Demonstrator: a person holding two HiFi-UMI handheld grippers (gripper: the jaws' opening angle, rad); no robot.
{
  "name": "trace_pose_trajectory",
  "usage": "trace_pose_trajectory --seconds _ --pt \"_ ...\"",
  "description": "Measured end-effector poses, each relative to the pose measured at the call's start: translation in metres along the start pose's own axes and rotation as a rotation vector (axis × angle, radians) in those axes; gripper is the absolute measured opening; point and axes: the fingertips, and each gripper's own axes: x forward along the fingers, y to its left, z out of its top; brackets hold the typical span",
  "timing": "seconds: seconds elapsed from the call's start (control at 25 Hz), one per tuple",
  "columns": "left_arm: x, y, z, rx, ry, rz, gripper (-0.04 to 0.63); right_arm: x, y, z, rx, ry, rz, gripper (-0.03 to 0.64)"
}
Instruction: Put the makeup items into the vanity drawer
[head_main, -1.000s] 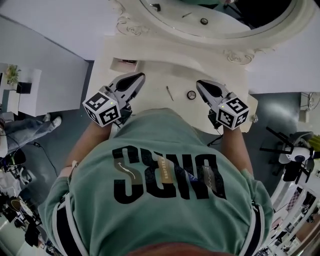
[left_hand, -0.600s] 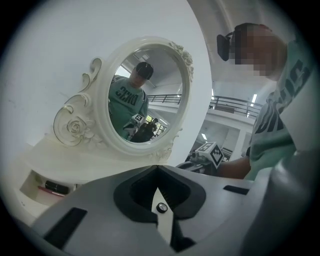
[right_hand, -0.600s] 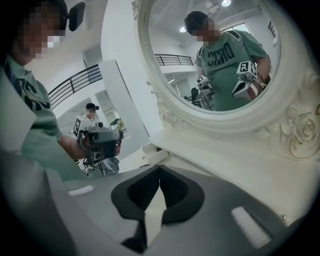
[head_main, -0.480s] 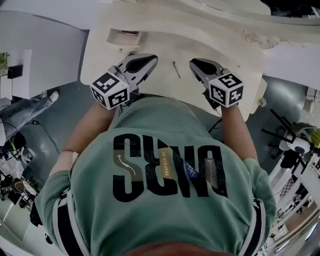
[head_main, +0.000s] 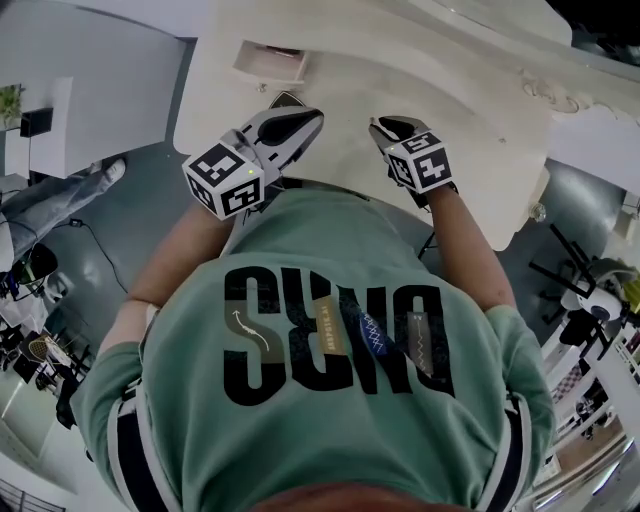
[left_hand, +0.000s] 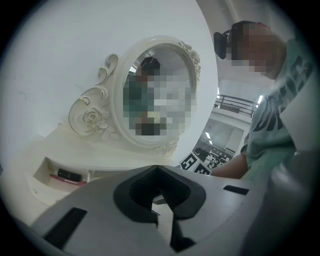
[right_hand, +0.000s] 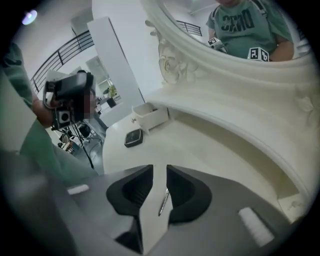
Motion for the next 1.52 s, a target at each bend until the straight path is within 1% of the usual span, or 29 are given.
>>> trace_pose_trajectory --seconds 0.2,0.32,0.4,0.48,0.68,0.84,1.0,1.08,1.16,1.24,1.32,1.52 --pt "-0.019 0.014 -0.005 -0.018 0.002 0.035 0.003 0.033 -0.009 -0.022 -0.019 0.114 -0.067 0.098" --pt "-0.028 0.021 -0.006 -0.025 0.002 0.048 0.003 0.046 -0.009 -0.029 -0.039 0.153 -0.097 0.098" --pt "-0.032 0.023 -0.006 -0.026 0.0 0.053 0.003 0.048 -0.014 -0.028 -0.064 0.146 -0.145 0.052" --pt "-0.036 0.025 -0.005 -0.027 -0.004 0.057 0.003 0.049 -0.019 -0.026 -0.074 0.137 -0.173 0.012" --pt "-0.04 0.024 -0.003 -0.025 -0.015 0.061 0.003 0.047 -0.019 -0.026 -0.063 0.119 -0.161 0.014" --pt "-0.045 0.023 -0.002 -0.022 -0.02 0.066 0.003 0.041 -0.015 -0.021 -0.069 0.084 -0.176 0.046" --pt "-0.047 0.02 -0.003 -0.022 -0.023 0.071 0.003 0.041 -0.017 -0.035 -0.063 0.135 -0.187 0.074" --pt "-0.048 0.019 -0.004 -0.022 -0.022 0.072 0.003 0.043 -0.017 -0.044 -0.062 0.17 -0.194 0.074" --pt "-0.049 0.018 -0.005 -0.021 -0.02 0.072 0.003 0.045 -0.015 -0.049 -0.065 0.185 -0.199 0.075" --pt "-0.049 0.016 -0.006 -0.02 -0.018 0.07 0.003 0.046 -0.013 -0.049 -0.069 0.18 -0.196 0.07" --pt "-0.047 0.013 -0.005 -0.017 -0.018 0.068 0.003 0.045 -0.013 -0.049 -0.069 0.174 -0.183 0.044" --pt "-0.043 0.006 -0.004 -0.009 -0.014 0.058 0.003 0.041 -0.014 -0.052 -0.073 0.172 -0.162 0.037"
